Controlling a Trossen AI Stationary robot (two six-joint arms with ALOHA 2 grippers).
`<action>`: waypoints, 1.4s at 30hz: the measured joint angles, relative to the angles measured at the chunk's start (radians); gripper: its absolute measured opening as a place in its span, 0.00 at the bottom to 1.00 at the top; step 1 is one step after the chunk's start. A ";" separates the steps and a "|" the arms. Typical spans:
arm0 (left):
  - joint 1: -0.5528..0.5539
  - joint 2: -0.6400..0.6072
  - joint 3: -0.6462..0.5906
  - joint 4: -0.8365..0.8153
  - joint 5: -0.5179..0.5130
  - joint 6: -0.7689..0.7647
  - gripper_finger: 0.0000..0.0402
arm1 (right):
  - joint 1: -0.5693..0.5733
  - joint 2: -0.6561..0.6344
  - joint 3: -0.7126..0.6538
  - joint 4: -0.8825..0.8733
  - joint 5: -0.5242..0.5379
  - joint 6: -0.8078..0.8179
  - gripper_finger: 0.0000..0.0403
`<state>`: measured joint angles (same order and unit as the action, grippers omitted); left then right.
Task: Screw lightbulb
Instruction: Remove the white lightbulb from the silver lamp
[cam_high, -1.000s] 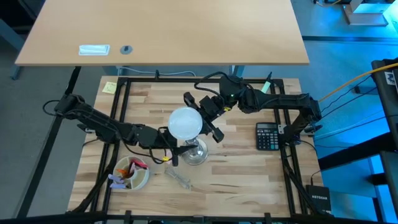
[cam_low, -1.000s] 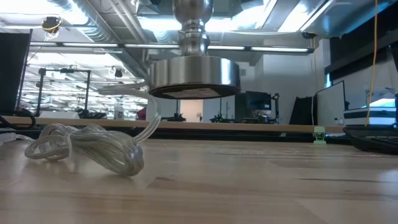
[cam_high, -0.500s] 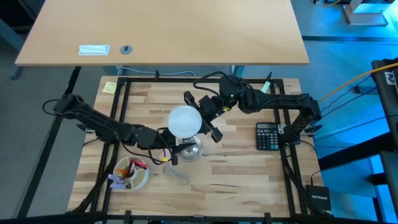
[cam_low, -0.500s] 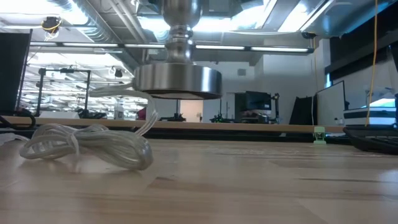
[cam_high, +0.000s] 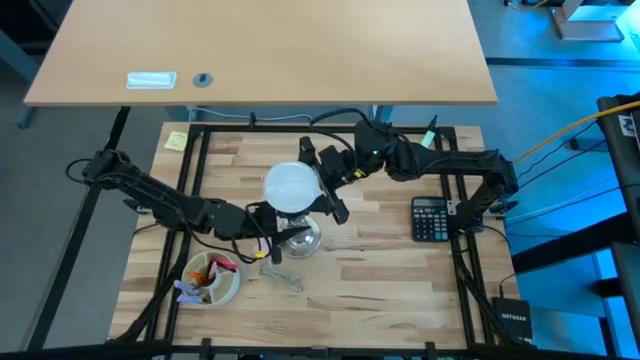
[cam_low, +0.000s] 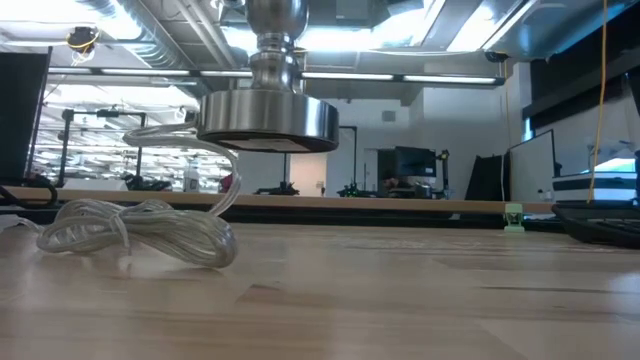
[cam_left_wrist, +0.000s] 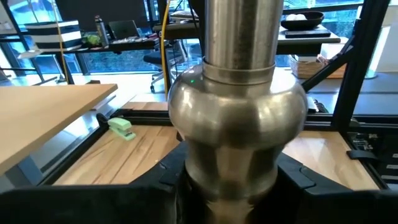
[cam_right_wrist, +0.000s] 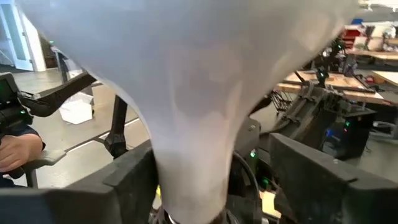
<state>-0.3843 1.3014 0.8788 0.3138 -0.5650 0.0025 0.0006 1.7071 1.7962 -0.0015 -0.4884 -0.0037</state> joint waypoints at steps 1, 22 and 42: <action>0.000 0.000 0.000 0.000 -0.004 0.000 0.30 | 0.000 -0.003 0.000 -0.009 0.007 0.000 0.74; -0.033 -0.005 0.001 0.011 -0.370 -0.005 0.30 | 0.165 -0.198 -0.044 -0.528 0.754 -0.047 0.83; -0.022 0.003 0.002 0.011 -0.553 -0.016 0.30 | 0.234 -0.198 -0.586 0.720 0.917 -0.103 0.83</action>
<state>-0.4061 1.3040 0.8810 0.3249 -1.1183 -0.0132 0.2343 1.5096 1.2102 0.7188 0.4283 -0.1064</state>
